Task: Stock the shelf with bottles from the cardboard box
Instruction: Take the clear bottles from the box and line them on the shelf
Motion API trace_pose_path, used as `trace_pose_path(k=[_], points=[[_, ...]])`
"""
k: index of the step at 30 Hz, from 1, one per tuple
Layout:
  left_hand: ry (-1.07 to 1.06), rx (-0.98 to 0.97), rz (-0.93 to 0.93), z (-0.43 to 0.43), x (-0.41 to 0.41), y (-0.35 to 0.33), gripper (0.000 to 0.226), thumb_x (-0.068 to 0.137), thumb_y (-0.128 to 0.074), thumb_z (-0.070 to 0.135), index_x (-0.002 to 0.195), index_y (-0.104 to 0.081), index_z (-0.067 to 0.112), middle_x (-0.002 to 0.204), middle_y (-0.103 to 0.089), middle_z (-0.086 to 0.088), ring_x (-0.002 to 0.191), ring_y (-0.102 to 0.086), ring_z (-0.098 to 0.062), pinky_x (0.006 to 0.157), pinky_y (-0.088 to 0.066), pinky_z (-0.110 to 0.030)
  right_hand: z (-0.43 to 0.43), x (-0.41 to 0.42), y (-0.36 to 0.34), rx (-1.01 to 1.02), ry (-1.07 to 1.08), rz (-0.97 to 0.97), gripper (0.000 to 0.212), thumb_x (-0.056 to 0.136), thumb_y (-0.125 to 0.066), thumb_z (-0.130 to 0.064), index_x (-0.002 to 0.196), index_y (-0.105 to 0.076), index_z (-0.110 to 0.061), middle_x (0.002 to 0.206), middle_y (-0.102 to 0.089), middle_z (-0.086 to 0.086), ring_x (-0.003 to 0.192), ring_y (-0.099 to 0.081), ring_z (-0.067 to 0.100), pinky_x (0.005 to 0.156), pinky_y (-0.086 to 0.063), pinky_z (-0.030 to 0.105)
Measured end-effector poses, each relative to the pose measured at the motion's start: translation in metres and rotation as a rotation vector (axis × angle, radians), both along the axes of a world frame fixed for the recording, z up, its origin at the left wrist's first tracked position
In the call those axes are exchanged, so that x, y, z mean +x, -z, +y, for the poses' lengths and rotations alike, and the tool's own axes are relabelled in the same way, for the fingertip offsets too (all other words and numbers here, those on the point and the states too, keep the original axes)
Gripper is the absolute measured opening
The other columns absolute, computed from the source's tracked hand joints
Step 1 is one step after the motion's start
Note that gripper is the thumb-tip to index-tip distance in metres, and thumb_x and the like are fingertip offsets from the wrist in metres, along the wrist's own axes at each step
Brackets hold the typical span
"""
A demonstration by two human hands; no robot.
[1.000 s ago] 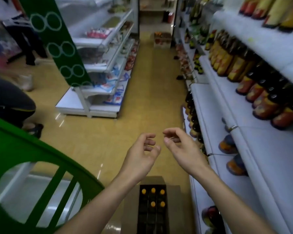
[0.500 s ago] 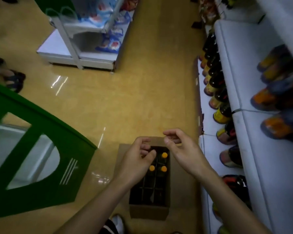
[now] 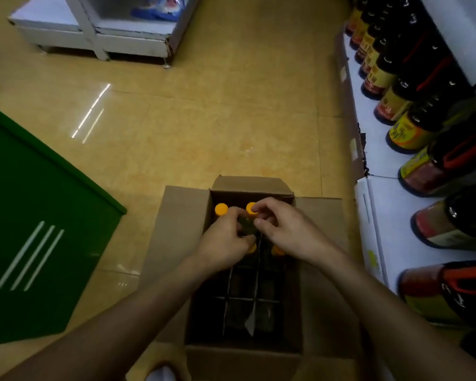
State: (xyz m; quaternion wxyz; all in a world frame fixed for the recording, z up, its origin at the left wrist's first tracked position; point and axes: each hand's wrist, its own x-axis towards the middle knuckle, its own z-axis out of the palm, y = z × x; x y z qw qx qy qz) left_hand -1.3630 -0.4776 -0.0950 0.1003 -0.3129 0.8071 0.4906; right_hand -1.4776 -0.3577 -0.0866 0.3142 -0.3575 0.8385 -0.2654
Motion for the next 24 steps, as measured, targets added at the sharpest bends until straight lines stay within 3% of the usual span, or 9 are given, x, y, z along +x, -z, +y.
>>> trace_pose_path(k=[3, 7, 9, 12, 16, 21, 24], points=[[0.056, -0.028, -0.108, -0.008, -0.003, 0.019, 0.058, 0.092, -0.071, 0.019, 0.142, -0.041, 0.02, 0.104, -0.055, 0.006, 0.098, -0.064, -0.018, 0.088, -0.059, -0.043, -0.006, -0.009, 0.018, 0.123, -0.147, 0.032, 0.036, 0.104, -0.057, -0.031, 0.139, -0.055, -0.027, 0.129, -0.064, -0.002, 0.115, -0.061, 0.013, 0.096, -0.053, 0.034], [0.123, -0.001, -0.181, -0.02, -0.009, 0.034, 0.073, 0.087, -0.077, 0.016, 0.147, -0.037, 0.018, 0.109, -0.057, 0.001, 0.098, -0.061, -0.016, 0.074, -0.053, -0.027, -0.023, -0.018, 0.027, 0.313, -0.302, 0.034, 0.038, 0.106, -0.052, -0.029, 0.144, -0.052, -0.026, 0.136, -0.062, 0.003, 0.121, -0.059, 0.021, 0.098, -0.051, 0.037], [0.149, -0.011, -0.187, -0.024, -0.015, 0.041, 0.075, 0.085, -0.079, 0.015, 0.148, -0.038, 0.018, 0.106, -0.057, 0.0, 0.093, -0.06, -0.015, 0.072, -0.054, -0.029, -0.029, -0.021, 0.031, 0.351, -0.331, 0.042, 0.039, 0.106, -0.049, -0.024, 0.145, -0.052, -0.026, 0.14, -0.059, 0.004, 0.124, -0.057, 0.023, 0.099, -0.05, 0.036], [0.204, -0.027, -0.205, -0.027, -0.022, 0.052, 0.074, 0.084, -0.08, 0.016, 0.146, -0.04, 0.02, 0.11, -0.059, -0.004, 0.095, -0.062, -0.018, 0.083, -0.057, -0.039, -0.032, -0.021, 0.041, 0.372, -0.35, 0.066, 0.044, 0.104, -0.047, -0.013, 0.145, -0.052, -0.027, 0.143, -0.057, 0.004, 0.126, -0.056, 0.025, 0.1, -0.051, 0.037], [0.393, -0.07, -0.22, -0.023, -0.023, 0.054, 0.076, 0.086, -0.078, 0.013, 0.149, -0.036, 0.021, 0.125, -0.059, -0.002, 0.109, -0.059, -0.018, 0.084, -0.051, -0.029, -0.025, -0.015, 0.052, 0.428, -0.395, 0.093, 0.05, 0.1, -0.047, -0.006, 0.146, -0.052, -0.025, 0.135, -0.061, 0.009, 0.115, -0.061, 0.027, 0.093, -0.055, 0.038], [0.518, -0.176, -0.262, -0.009, -0.02, 0.055, 0.09, 0.088, -0.077, 0.017, 0.157, -0.019, 0.027, 0.143, -0.053, -0.005, 0.126, -0.056, -0.023, 0.101, -0.049, -0.033, -0.016, -0.009, 0.059, 0.442, -0.405, 0.091, 0.056, 0.099, -0.051, -0.004, 0.152, -0.044, -0.022, 0.134, -0.061, 0.011, 0.101, -0.06, 0.022, 0.077, -0.053, 0.031], [0.516, -0.191, -0.283, -0.006, -0.017, 0.061, 0.094, 0.089, -0.076, 0.021, 0.158, -0.014, 0.03, 0.143, -0.053, -0.006, 0.125, -0.057, -0.024, 0.102, -0.05, -0.036, -0.011, -0.007, 0.063, 0.431, -0.405, 0.091, 0.056, 0.1, -0.061, -0.014, 0.151, -0.044, -0.025, 0.14, -0.058, 0.006, 0.115, -0.059, 0.022, 0.092, -0.052, 0.033]])
